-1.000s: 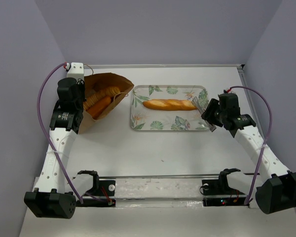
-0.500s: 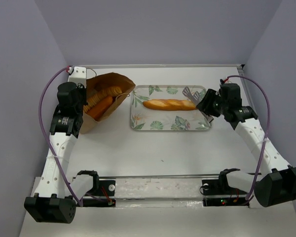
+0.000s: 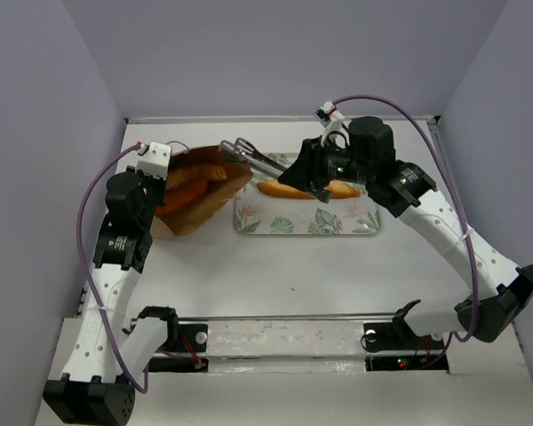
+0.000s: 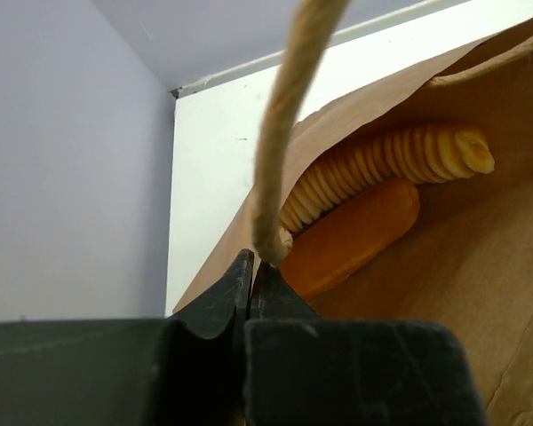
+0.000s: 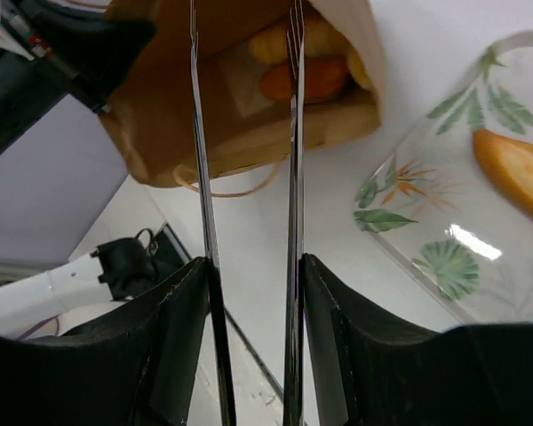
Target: Take the fake bread out of the paper bag
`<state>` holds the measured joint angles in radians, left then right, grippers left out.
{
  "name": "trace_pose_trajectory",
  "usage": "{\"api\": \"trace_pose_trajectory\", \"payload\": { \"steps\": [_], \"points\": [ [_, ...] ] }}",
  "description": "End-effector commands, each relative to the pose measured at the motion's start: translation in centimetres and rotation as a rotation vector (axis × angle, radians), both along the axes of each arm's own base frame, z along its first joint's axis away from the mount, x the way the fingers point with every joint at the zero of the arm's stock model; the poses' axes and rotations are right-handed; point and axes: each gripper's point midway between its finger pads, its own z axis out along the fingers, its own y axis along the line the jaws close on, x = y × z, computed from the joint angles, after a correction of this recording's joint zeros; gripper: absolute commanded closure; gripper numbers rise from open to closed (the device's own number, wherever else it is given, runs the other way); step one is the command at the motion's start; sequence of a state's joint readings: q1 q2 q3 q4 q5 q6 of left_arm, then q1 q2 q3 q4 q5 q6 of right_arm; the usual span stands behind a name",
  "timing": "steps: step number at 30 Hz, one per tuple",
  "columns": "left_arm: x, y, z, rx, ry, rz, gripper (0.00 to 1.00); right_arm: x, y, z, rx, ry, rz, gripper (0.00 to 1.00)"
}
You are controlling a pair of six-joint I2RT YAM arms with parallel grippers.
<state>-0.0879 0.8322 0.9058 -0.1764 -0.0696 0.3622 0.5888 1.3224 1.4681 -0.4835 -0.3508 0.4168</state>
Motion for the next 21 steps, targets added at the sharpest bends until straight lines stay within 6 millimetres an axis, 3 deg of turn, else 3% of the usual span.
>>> {"api": "trace_pose_trajectory", "payload": {
  "steps": [1,5,10,15,21],
  "points": [
    [-0.6,-0.9,0.5,0.044,-0.060,-0.069,1.00,-1.7,3.4,3.6,0.037,-0.117,0.125,0.49],
    [-0.8,-0.4,-0.3,0.070,-0.057,-0.038,1.00,-2.5,5.2,2.3,-0.025,-0.144,0.207,0.49],
    [-0.7,-0.2,0.2,0.061,-0.066,-0.024,1.00,-3.2,4.8,-1.0,-0.137,-0.112,0.259,0.49],
    [-0.6,0.2,0.0,0.086,-0.065,-0.012,1.00,-3.2,6.0,-3.3,-0.255,-0.125,0.313,0.48],
    [-1.0,-0.3,-0.3,0.099,-0.067,-0.049,1.00,0.3,7.4,-5.6,-0.374,-0.149,0.194,0.48]
  ]
}}
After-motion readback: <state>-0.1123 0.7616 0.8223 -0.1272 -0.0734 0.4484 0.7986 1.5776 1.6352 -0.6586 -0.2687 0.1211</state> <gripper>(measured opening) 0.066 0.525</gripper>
